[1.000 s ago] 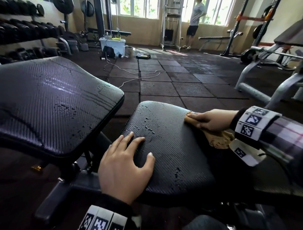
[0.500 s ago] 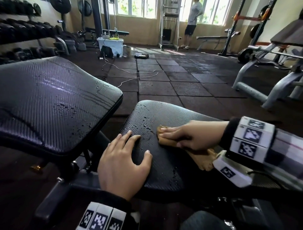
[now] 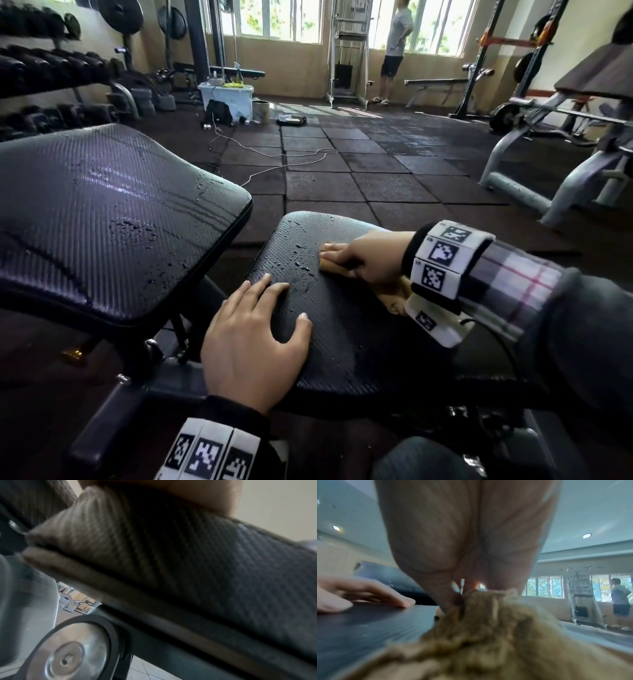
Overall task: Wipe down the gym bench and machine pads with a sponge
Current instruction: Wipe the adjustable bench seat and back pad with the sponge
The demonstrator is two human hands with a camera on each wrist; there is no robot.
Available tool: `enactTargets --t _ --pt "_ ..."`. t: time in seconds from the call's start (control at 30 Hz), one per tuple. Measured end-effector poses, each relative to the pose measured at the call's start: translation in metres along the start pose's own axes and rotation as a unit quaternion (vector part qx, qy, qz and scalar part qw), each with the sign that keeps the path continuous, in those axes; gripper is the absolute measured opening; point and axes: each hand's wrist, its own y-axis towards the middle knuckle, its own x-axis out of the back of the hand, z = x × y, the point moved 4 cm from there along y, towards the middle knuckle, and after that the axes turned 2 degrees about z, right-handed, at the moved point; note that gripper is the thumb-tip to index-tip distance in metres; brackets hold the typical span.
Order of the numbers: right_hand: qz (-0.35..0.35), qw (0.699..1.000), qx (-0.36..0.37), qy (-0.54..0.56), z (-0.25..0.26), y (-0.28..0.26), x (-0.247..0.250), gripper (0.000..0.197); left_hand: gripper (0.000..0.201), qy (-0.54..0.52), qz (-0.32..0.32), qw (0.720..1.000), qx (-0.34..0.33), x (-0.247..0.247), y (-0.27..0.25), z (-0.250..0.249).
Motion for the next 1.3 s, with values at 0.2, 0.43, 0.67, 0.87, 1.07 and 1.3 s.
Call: enactTargets --t 0.2,0.43,0.67,0.87,1.07,1.3 --pt "0.021 0.986 0.119 0.118 -0.001 -0.044 -0.027 0.061 0.058 -0.001 -0.002 1.000 0.003 0.000 -0.001 0.001" --pt "0.062 0.996 -0.046 0.051 -0.039 -0.037 -0.019 0.051 0.059 0.002 0.000 1.000 0.005 -0.001 0.000 0.001" --pt "0.009 0.999 -0.032 -0.035 0.006 0.006 0.002 0.048 0.060 0.005 0.001 1.000 0.002 0.000 0.000 0.002" --pt "-0.007 0.993 0.092 0.077 0.023 -0.040 -0.019 0.058 0.059 -0.009 0.004 1.000 -0.010 0.000 0.001 0.003" --pt "0.037 0.993 0.017 0.115 -0.017 -0.083 -0.042 0.059 0.056 -0.091 0.014 0.995 -0.038 0.004 0.001 0.009" --pt "0.031 0.995 -0.076 0.047 -0.023 -0.047 -0.035 0.053 0.067 -0.167 0.024 0.985 0.023 0.004 -0.008 0.031"
